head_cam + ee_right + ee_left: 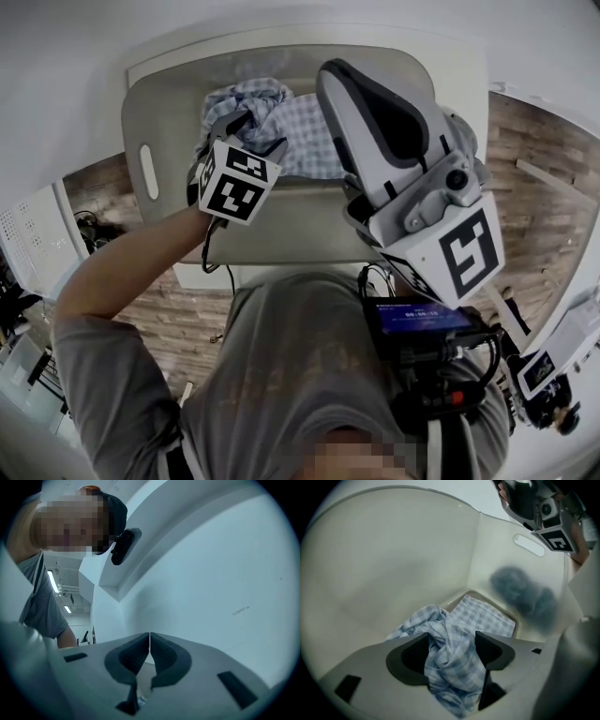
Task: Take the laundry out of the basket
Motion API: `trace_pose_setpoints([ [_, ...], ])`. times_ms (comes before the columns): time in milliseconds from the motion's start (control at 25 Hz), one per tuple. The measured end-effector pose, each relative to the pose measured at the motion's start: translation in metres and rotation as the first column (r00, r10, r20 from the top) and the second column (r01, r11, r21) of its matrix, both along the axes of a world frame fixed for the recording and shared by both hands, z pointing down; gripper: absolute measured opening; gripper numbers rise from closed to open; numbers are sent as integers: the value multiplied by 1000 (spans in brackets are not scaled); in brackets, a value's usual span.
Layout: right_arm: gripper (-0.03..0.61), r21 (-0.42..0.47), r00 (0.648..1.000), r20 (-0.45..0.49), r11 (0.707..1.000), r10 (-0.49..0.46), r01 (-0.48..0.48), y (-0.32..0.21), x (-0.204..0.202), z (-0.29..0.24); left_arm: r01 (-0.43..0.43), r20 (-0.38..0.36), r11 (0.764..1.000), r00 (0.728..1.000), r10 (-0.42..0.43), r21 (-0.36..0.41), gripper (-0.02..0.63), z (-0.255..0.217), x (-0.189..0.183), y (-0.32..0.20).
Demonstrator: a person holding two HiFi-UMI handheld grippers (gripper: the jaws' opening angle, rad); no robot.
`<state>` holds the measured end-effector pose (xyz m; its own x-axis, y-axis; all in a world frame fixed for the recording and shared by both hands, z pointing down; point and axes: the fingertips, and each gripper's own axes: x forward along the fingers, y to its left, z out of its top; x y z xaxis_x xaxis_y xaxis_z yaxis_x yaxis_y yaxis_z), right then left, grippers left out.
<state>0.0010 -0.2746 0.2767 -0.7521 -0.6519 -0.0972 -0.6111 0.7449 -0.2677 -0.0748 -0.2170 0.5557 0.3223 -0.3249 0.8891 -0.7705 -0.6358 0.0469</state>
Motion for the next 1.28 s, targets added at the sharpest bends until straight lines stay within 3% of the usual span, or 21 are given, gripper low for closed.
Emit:
trace_pose_setpoints([
  [80, 12, -2, 1000, 11, 1000, -3, 3, 0, 0, -1, 3, 31, 1000, 1000, -3, 4, 317, 2, -2, 0],
  [160, 12, 1, 1000, 20, 1000, -5, 5, 0, 0, -4, 12, 67, 1000, 998, -13, 17, 235, 3, -7, -4],
  [240, 12, 4, 1000, 27, 1000, -3, 3, 0, 0, -5, 18, 80, 1000, 997, -20, 21, 205, 3, -10, -6],
  [720, 12, 9, 999, 35, 1000, 7, -7, 3, 3, -6, 36, 27, 999, 999, -36, -10, 69, 2, -7, -4],
  [1040, 12, 27, 1000, 30, 1000, 1, -2, 6, 2, -9, 45, -9, 999, 999, -45, 20, 57, -5, -7, -14],
  [1280, 12, 59, 999, 32, 998, 2, -4, 7, 0, -16, 35, -28, 994, 999, -32, 103, 55, -22, -5, -36],
])
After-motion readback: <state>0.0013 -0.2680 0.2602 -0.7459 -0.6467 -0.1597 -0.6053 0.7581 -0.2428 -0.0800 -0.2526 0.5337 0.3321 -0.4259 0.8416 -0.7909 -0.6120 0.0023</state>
